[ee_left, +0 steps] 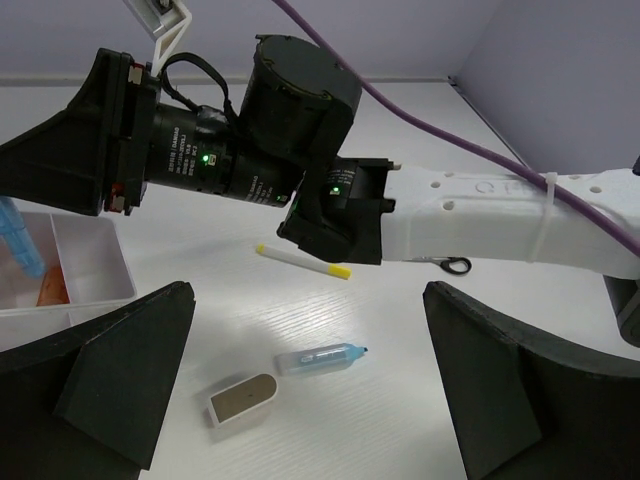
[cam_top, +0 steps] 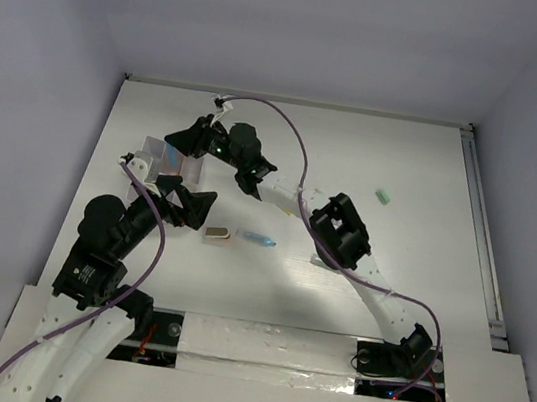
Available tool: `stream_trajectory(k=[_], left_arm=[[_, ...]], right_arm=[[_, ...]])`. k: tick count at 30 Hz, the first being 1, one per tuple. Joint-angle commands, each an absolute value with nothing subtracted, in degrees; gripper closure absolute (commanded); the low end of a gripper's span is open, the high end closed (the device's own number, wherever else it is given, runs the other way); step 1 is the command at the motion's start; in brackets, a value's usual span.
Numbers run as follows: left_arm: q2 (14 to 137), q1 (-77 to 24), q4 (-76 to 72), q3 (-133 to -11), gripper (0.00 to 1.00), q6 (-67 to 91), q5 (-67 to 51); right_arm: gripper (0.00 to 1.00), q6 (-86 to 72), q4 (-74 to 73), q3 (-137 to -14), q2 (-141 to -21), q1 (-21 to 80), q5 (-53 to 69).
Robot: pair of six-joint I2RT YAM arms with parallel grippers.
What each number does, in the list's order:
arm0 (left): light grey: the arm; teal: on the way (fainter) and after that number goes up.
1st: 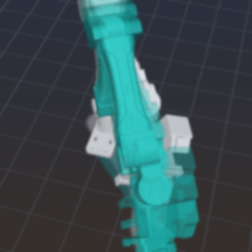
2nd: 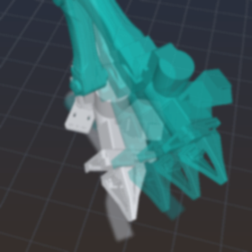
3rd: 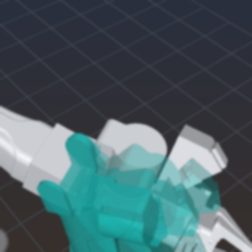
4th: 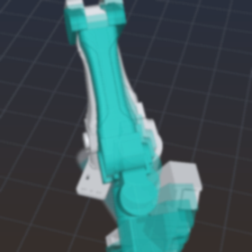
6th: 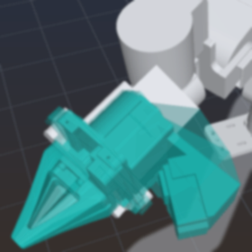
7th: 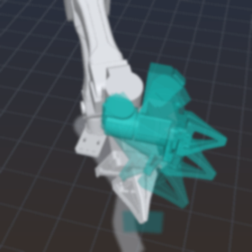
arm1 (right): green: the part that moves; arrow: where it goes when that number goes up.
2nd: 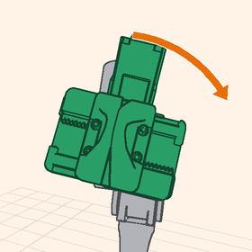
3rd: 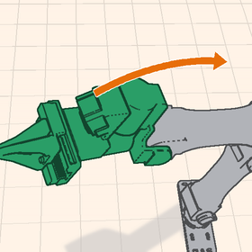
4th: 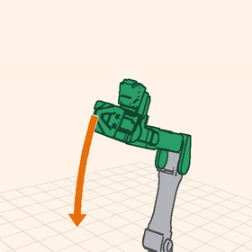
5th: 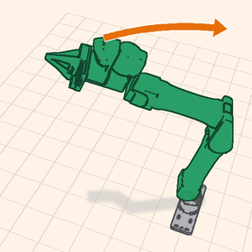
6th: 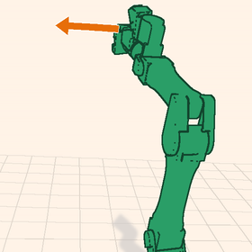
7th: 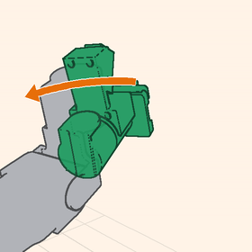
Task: Sort the stationery into containers
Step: Place the stationery in the storage box.
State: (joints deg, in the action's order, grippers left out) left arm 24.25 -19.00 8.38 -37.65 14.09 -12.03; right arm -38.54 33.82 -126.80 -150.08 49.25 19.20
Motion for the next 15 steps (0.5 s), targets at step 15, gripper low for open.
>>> stream_trajectory(k=[15], left_arm=[[24.3,-18.8,4.6,-40.1,0.01,14.5,-13.1]], right_arm=[[0.41,-35.8,34.4,-130.9,-151.6,50.2,17.2]])
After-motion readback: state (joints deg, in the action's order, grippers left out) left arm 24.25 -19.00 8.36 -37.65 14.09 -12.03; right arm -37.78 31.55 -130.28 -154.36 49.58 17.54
